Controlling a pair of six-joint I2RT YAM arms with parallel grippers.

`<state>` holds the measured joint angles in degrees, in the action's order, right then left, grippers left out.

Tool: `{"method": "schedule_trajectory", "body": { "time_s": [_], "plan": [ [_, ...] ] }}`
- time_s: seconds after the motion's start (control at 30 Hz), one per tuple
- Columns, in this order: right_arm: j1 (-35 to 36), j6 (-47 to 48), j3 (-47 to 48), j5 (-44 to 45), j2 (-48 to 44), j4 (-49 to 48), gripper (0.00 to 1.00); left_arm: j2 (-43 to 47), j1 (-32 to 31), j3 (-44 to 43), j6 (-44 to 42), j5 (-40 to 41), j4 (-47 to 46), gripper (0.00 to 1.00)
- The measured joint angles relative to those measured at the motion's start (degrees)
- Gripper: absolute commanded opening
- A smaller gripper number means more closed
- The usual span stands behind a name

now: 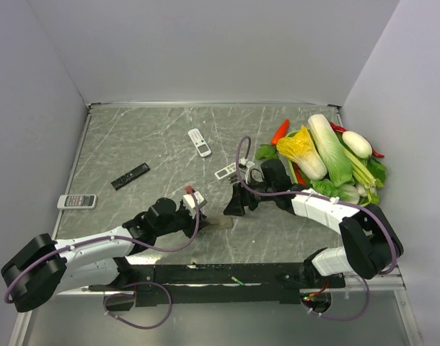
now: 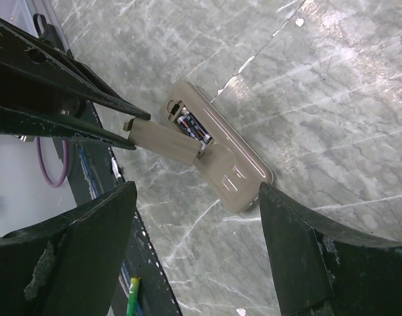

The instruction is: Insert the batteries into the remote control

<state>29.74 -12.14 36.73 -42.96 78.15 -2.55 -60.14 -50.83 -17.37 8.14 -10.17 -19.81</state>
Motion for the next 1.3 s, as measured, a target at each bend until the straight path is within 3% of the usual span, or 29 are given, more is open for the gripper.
{"method": "schedule_trajectory", "body": {
  "time_s": [0.47, 0.6, 0.93, 1.3],
  "plan": [
    [0.8, 3.3, 0.8, 2.5, 0.4, 3.8, 0.84, -0.7, 0.0, -0.2, 0.0, 0.4, 0.9, 0.01],
    [4.9, 9.3, 3.7, 6.8, 0.5, 8.3, 0.86, 2.4, 0.0, -0.5, 0.3, 0.9, 3.5, 0.01],
    [11.0, 25.7, 11.7, 16.0, 4.7, 15.7, 0.85, 24.0, 0.0, 2.0, 2.1, 4.0, 4.7, 0.01],
    [16.4, 38.7, 17.5, 19.1, 11.8, 25.0, 0.77, 21.7, 0.0, 4.3, 2.1, 3.7, 4.7, 0.01]
  ]
}}
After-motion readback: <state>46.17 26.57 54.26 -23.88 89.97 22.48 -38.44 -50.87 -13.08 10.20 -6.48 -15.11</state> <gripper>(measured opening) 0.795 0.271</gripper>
